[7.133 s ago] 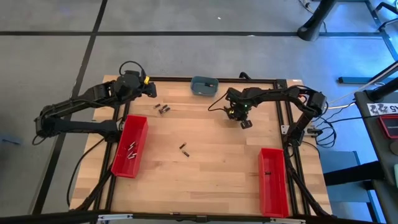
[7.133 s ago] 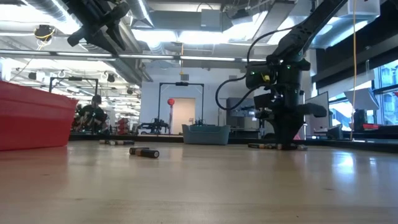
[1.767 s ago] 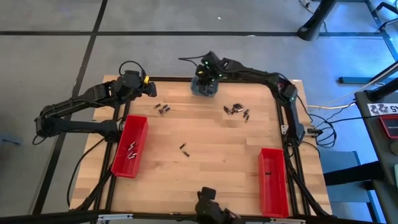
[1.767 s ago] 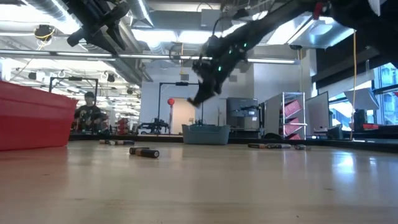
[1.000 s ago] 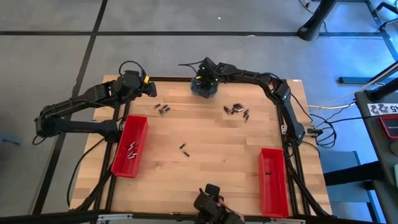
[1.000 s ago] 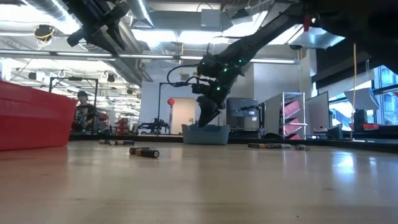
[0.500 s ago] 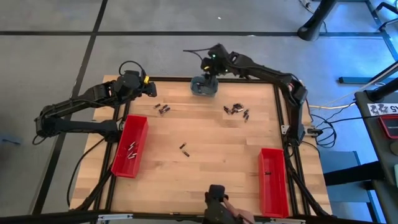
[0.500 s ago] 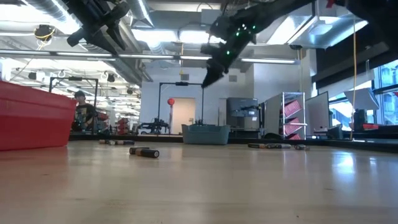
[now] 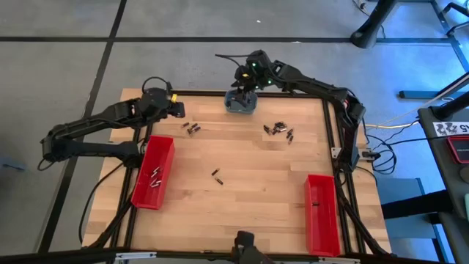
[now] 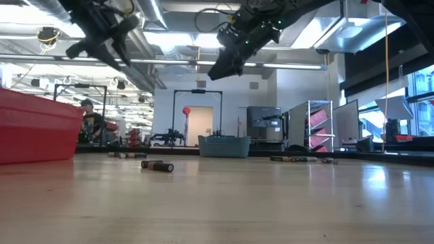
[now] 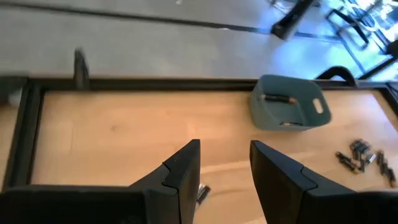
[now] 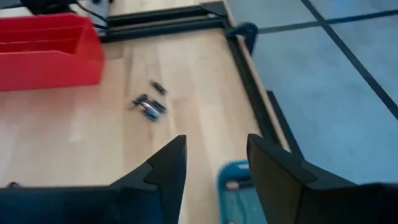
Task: Sort batteries
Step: Put the small brown battery into the right red bin
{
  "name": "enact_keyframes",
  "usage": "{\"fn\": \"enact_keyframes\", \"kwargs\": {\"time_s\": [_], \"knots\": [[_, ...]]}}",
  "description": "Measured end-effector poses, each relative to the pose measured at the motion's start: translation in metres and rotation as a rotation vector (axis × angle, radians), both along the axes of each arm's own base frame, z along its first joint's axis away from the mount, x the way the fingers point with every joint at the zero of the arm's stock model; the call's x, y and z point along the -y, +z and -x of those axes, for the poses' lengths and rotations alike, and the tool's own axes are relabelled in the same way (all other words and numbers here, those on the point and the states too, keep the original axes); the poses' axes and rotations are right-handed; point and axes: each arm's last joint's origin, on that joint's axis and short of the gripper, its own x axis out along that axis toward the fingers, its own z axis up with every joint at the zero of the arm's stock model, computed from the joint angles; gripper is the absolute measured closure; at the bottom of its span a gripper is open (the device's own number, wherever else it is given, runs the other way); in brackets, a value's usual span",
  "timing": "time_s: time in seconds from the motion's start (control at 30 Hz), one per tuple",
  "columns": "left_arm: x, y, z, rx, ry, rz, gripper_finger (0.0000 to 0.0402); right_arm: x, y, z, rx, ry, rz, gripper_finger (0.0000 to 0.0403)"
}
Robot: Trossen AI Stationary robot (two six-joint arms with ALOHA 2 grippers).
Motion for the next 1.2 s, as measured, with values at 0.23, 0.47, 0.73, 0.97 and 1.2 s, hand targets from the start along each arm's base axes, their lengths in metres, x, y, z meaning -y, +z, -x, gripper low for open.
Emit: {"fn": "enact_keyframes", "kwargs": {"time_s": [0.23, 0.47, 0.73, 0.97, 1.2], "knots": [[-0.025, -0.028, -0.019, -0.032, 0.026, 0.217, 0.0273, -0.028, 0.005, -0.019, 0.063, 0.081, 0.038, 0.0233], [-0.072, -0.074, -0.037, -0.308, -0.061, 0.577, 0.0267, -0.044, 0.011, -0.03, 0.125, 0.123, 0.074, 0.0233], [-0.102, -0.122, -0.041, -0.494, -0.132, 0.725, 0.0222, -0.046, 0.004, -0.026, 0.041, 0.113, 0.028, 0.0233], [-0.118, -0.145, -0.046, -0.56, -0.18, 0.694, 0.0226, -0.046, 0.003, -0.025, 0.035, 0.1, 0.006, 0.0233], [-0.126, -0.161, -0.055, -0.632, -0.314, 0.625, 0.0278, -0.046, 0.003, -0.026, 0.039, 0.1, 0.008, 0.0233]]}}
